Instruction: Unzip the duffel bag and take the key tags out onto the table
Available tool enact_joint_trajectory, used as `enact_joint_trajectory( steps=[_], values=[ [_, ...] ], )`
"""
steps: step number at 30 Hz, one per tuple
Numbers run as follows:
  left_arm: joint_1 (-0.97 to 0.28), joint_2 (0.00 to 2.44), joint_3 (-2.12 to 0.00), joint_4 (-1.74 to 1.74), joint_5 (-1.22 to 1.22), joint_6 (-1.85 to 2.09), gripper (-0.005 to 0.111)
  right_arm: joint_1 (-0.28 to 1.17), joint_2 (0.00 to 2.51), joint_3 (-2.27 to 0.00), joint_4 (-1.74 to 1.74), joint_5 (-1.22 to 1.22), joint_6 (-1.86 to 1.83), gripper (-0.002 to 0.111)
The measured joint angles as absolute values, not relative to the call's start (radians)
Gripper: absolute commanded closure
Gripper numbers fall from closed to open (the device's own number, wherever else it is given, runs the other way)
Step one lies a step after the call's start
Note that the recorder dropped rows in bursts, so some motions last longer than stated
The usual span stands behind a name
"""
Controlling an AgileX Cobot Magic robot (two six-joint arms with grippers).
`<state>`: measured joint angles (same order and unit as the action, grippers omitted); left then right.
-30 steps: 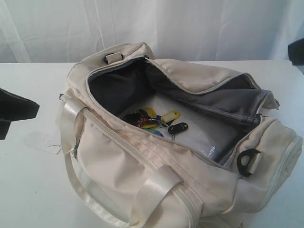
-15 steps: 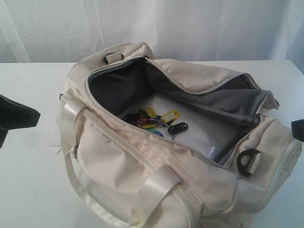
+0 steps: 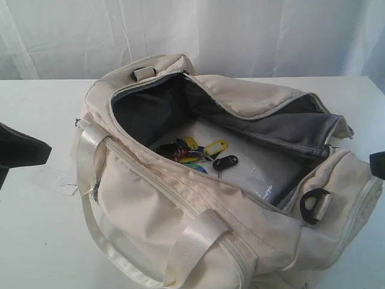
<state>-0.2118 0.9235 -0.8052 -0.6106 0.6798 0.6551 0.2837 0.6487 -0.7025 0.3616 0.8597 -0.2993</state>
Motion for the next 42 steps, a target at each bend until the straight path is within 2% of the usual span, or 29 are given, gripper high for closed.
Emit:
enact_joint_trajectory(
  steps=[31,36,42],
  values=[
    [-0.212,0.926,-0.812,-0.657,0.719,0.691,0.107,0.284,0.649,-0.702,0.362,0.86,-0.299,0.108],
    [-0.212,0.979,-0.924,-0.754,0.833,0.747,0.107,0.284,0.649,-0.702,0.362,0.857,-0.301,0.108],
    [-0.214,1.124,-1.185,-0.787,0.973,0.736,0.107,0.284,0.649,-0.702,0.362,0.808,-0.301,0.108]
  ],
)
